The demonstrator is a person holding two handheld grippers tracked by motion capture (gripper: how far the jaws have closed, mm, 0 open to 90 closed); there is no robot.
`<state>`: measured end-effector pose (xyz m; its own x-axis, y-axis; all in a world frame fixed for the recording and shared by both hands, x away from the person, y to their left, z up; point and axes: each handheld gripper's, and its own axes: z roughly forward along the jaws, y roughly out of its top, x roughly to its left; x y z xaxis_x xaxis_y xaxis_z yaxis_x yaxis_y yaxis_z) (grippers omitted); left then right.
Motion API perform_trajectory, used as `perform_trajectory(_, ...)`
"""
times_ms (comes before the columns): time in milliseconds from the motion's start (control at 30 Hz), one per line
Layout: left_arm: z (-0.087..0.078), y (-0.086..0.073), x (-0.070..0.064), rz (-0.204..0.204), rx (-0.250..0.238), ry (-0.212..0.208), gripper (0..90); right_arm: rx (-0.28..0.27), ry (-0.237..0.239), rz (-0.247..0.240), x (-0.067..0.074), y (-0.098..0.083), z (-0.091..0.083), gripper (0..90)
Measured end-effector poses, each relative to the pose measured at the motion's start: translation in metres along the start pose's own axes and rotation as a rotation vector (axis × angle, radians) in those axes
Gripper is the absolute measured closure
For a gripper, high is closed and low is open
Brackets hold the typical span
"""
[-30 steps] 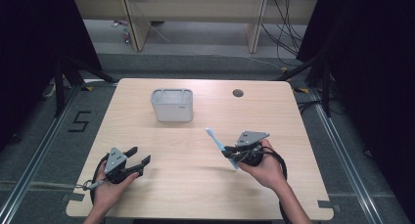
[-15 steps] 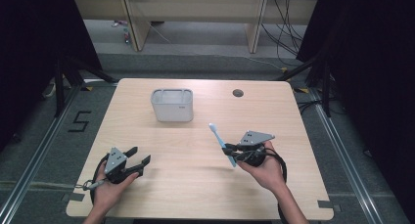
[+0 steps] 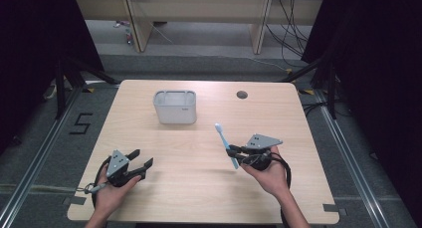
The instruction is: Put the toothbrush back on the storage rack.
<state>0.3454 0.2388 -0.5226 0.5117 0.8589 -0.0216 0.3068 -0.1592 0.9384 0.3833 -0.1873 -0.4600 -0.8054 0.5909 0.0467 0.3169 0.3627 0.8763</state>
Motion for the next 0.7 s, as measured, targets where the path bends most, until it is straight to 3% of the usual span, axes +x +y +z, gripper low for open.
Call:
perform_trajectory(233, 0.0000, 0.0000, 0.0000, 0.001, 0.000, 0.000, 36.5, -0.058, -0.002, 0.027, -0.0010, -0.0024, -0.0004, 78.8)
perform_trajectory(267, 0.0000, 0.0000, 0.0000, 0.000, 0.000, 0.000, 36.5, -0.072, -0.007, 0.012, -0.0019, -0.0023, -0.0010, 78.7)
perform_trajectory(333, 0.0000, 0.0000, 0.0000, 0.000, 0.001, 0.000, 36.5, -0.076, -0.003, 0.036, -0.0010, -0.0028, -0.0012, 78.8)
perform_trajectory(400, 0.0000, 0.0000, 0.0000, 0.000, 0.000, 0.000, 36.5, -0.114, -0.026, 0.007, -0.0026, -0.0030, -0.0007, 78.8)
perform_trajectory(433, 0.0000, 0.0000, -0.0001, 0.000, 0.000, 0.000, 36.5, -0.108, -0.003, 0.057, 0.0003, -0.0035, -0.0008, 78.8)
perform_trajectory(500, 0.0000, 0.0000, 0.0000, 0.000, -0.001, 0.000, 36.5, -0.123, -0.011, 0.034, -0.0011, -0.0032, -0.0013, 78.8)
perform_trajectory(633, 0.0000, 0.0000, 0.0001, -0.001, 0.000, 0.000, 36.4, -0.140, -0.018, 0.037, -0.0014, -0.0031, -0.0019, 78.8)
perform_trajectory(700, 0.0000, 0.0000, 0.0001, 0.000, 0.000, -0.001, 36.5, -0.155, -0.008, 0.062, -0.0006, -0.0033, -0.0011, 78.8)
